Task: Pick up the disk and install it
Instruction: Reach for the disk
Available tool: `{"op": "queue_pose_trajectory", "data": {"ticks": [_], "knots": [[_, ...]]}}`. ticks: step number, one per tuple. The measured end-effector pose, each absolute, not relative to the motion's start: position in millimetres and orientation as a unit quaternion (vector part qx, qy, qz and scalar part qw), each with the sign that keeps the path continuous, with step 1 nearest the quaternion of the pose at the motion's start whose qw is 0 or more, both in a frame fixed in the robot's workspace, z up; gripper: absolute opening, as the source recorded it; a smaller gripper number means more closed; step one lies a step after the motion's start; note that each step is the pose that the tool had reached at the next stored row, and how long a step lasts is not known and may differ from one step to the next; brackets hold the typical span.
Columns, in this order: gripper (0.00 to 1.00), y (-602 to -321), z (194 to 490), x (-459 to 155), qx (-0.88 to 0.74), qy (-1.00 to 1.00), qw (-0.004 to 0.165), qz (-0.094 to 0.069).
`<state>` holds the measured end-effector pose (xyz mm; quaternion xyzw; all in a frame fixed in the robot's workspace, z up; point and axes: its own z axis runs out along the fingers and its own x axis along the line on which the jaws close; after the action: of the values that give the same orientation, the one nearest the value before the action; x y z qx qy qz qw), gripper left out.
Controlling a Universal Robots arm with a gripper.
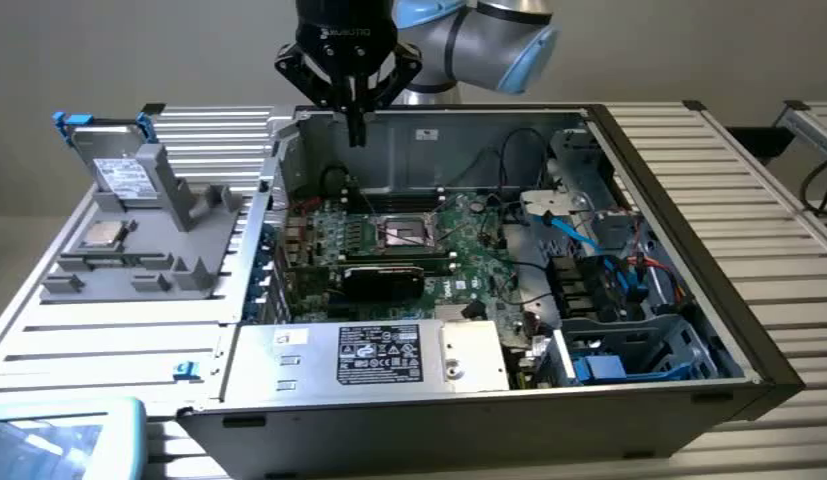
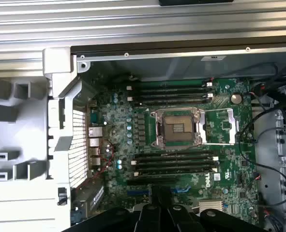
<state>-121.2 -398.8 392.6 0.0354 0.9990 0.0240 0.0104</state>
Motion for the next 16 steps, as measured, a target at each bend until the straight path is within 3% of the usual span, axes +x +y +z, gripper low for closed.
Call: {"op": "queue_pose_trajectory", "data": {"ticks": [16], "knots": [[0.11, -398.4, 392.7, -124.4, 0.035, 0.999, 0.010, 0.024]]}}
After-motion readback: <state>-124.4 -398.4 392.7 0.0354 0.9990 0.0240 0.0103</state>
